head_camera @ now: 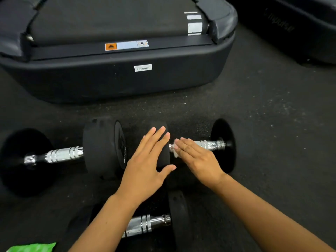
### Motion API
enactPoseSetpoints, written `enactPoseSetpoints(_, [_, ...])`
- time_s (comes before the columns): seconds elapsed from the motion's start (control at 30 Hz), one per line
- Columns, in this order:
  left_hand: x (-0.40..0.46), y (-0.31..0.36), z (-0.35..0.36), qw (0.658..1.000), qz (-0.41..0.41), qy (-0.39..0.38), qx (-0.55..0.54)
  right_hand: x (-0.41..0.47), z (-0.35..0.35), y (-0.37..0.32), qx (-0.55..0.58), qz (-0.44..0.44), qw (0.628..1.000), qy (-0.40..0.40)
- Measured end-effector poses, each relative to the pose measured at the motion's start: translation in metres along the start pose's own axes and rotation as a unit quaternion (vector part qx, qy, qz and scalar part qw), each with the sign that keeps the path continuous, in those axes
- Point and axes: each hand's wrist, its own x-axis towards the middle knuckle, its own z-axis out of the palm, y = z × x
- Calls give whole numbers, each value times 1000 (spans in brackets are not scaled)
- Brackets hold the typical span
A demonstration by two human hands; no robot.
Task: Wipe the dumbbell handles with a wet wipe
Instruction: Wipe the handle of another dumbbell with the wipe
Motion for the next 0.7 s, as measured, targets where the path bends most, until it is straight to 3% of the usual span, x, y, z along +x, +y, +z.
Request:
enactPoseSetpoints(0.23, [13, 1, -10, 992, 37, -3, 120, -1, -2, -1, 16, 43, 999, -6])
enactPoseSetpoints(0.5, [15, -5, -4, 995, 31, -43, 83, 3, 0, -4, 37, 35, 998, -33])
enactPoseSetpoints(0.63, [13, -2, -2, 997, 27, -31, 60, 21, -4, -12, 56, 156, 986, -31])
enactPoseSetpoints(0.7, [12, -2, -1, 998, 24, -29, 59, 29, 1, -23, 66, 176, 981, -49])
